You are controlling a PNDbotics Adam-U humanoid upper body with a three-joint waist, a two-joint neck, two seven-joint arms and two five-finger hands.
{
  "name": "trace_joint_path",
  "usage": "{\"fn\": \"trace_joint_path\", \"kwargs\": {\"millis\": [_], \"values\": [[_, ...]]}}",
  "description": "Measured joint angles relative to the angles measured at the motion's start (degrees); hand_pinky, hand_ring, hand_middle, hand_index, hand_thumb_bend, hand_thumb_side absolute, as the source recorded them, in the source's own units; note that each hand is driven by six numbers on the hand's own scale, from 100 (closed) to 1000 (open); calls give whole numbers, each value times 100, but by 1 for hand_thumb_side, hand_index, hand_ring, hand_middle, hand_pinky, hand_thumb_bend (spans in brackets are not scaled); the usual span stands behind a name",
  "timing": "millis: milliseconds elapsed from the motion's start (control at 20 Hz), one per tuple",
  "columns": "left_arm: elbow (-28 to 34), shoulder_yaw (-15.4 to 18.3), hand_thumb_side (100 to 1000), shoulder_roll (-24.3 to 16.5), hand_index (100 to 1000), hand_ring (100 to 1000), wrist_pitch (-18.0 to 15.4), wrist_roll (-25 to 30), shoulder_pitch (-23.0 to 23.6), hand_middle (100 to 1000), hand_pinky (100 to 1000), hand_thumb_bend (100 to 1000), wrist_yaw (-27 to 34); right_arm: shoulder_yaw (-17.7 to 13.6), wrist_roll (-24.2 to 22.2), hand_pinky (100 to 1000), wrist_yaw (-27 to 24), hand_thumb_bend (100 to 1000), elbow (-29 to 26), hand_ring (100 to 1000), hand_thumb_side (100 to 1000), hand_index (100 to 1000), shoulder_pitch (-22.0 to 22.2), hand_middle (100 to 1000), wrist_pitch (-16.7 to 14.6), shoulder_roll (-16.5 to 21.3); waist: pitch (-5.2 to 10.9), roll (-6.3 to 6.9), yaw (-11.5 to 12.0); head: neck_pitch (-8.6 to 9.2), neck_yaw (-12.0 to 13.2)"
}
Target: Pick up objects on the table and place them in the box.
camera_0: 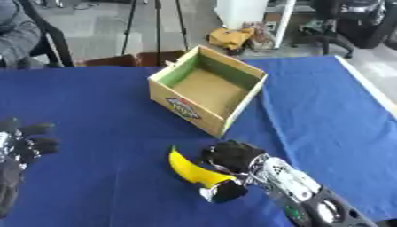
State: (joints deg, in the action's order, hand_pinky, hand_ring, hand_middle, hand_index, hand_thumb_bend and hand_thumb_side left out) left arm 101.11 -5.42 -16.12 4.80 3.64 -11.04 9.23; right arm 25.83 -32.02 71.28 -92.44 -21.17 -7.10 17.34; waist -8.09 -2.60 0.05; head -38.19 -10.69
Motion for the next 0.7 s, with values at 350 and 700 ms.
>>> {"fn": "trace_joint_path", "kwargs": {"millis": [350, 700], "values": [[0, 0, 1000, 0, 689, 672, 0, 0, 0, 732, 714, 212, 0, -3, 46, 586, 9, 100, 30, 591, 694, 730, -42, 619, 19, -45, 0, -2, 1, 0, 0], [0, 0, 1000, 0, 689, 672, 1, 1, 0, 732, 714, 212, 0, -4, 161, 529, -18, 100, 30, 519, 637, 648, -44, 547, 110, -45, 0, -2, 2, 0, -1]]}}
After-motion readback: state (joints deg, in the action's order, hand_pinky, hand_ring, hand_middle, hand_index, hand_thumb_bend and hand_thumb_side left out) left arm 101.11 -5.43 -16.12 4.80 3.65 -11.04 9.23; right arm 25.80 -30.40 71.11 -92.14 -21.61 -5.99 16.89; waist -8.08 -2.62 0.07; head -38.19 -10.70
